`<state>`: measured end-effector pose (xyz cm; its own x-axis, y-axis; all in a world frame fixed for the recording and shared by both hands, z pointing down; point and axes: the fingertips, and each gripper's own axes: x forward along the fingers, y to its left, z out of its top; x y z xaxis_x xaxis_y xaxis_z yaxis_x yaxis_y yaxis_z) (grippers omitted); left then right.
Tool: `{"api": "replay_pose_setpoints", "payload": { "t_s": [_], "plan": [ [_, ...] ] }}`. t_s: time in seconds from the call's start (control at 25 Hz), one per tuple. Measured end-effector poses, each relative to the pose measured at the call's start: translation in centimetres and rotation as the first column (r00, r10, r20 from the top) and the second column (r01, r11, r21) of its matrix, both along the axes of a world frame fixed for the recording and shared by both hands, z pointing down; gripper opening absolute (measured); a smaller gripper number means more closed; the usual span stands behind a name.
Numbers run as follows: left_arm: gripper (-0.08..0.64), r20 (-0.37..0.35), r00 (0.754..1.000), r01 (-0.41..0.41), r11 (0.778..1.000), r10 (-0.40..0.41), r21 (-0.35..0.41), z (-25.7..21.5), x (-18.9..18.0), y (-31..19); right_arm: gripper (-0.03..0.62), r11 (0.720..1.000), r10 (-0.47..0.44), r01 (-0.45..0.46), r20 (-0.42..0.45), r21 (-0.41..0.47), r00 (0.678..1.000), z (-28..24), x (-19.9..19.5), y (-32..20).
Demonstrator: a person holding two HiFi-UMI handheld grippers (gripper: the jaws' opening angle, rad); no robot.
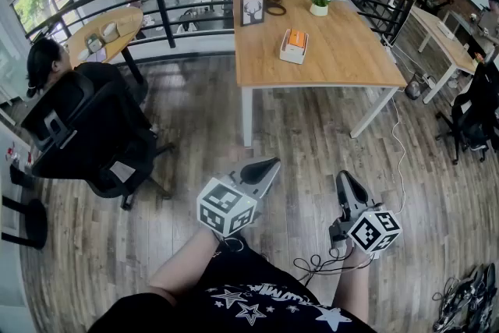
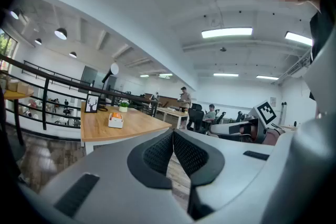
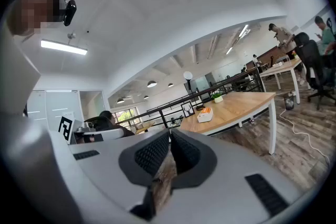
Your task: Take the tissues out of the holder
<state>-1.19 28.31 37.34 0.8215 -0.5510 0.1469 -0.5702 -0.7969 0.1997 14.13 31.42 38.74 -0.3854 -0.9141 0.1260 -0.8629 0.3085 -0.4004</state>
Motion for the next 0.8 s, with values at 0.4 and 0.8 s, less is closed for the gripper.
{"api": "replay_pose_setpoints", "payload": {
  "t_s": [0.4,0.8],
  "plan": [
    [0.015,0.012,0.999,0.052,0.999,-0.052,-0.002,-0.3,-1.7,1.3,0.025,0.999,-0.036,0.036,0.039,0.007,0.999,0.0,-0.8,0.6],
    [0.014,0.051,0.999,0.004,1.000,-0.005,0.019,-0.2,-0.5,3.3,0.025,0.999,-0.036,0.034,0.078,0.026,0.996,-0.4,-0.3,1.8]
  ]
}}
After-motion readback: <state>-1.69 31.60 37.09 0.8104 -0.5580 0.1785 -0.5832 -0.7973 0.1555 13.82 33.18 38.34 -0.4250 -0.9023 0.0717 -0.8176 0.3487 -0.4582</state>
